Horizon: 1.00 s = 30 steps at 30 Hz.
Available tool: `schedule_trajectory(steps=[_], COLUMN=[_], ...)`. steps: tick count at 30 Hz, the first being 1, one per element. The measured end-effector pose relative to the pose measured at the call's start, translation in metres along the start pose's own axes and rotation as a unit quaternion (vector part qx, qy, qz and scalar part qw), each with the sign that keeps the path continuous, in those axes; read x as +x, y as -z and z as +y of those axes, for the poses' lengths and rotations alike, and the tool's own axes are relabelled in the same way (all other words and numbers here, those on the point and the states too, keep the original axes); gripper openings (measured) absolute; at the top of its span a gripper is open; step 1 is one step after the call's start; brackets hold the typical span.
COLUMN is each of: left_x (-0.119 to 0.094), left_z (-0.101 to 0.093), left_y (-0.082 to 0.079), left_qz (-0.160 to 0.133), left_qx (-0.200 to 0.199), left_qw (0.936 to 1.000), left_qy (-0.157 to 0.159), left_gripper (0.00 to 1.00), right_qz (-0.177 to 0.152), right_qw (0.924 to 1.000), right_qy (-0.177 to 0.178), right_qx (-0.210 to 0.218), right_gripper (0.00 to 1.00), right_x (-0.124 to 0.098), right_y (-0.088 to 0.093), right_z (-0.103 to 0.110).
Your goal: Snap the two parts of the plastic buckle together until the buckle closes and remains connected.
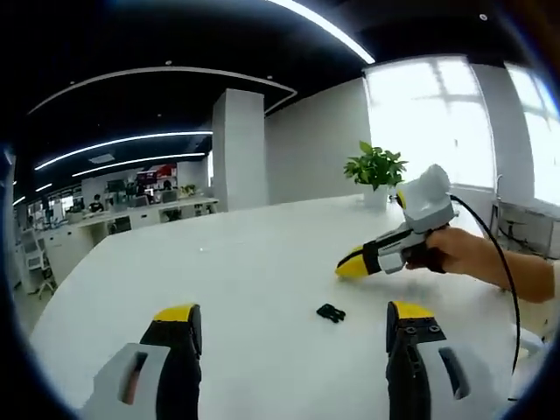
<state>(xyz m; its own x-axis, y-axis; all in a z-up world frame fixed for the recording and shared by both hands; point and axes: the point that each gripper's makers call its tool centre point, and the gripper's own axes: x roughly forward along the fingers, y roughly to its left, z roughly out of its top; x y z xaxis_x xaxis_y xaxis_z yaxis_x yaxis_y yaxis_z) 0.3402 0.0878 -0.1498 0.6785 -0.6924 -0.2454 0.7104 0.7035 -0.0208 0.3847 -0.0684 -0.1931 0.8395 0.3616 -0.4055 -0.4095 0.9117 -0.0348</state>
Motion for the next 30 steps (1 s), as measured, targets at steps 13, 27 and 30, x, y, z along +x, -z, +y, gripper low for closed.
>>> schedule_trajectory(steps=[13, 27, 30], left_x=[0.013, 0.031, 0.032], left_z=[-0.003, -0.010, -0.013], left_y=[-0.002, 0.001, 0.002], left_qz=[-0.016, 0.004, 0.004], left_qx=[-0.020, 0.040, 0.041], left_qw=[0.9979, 0.9962, 0.9952], left_qy=[0.060, 0.078, 0.089], left_gripper=[0.81, 0.74, 0.74], right_qz=[0.003, -0.014, -0.013], right_qw=[0.9990, 0.9964, 0.9963], right_qy=[-0.042, -0.081, -0.082], right_qx=[-0.017, -0.018, -0.022], right_gripper=[0.13, 0.13, 0.13], right_x=[-0.015, -0.025, -0.026], right_y=[0.001, 0.002, 0.004], right_z=[0.001, 0.007, 0.007])
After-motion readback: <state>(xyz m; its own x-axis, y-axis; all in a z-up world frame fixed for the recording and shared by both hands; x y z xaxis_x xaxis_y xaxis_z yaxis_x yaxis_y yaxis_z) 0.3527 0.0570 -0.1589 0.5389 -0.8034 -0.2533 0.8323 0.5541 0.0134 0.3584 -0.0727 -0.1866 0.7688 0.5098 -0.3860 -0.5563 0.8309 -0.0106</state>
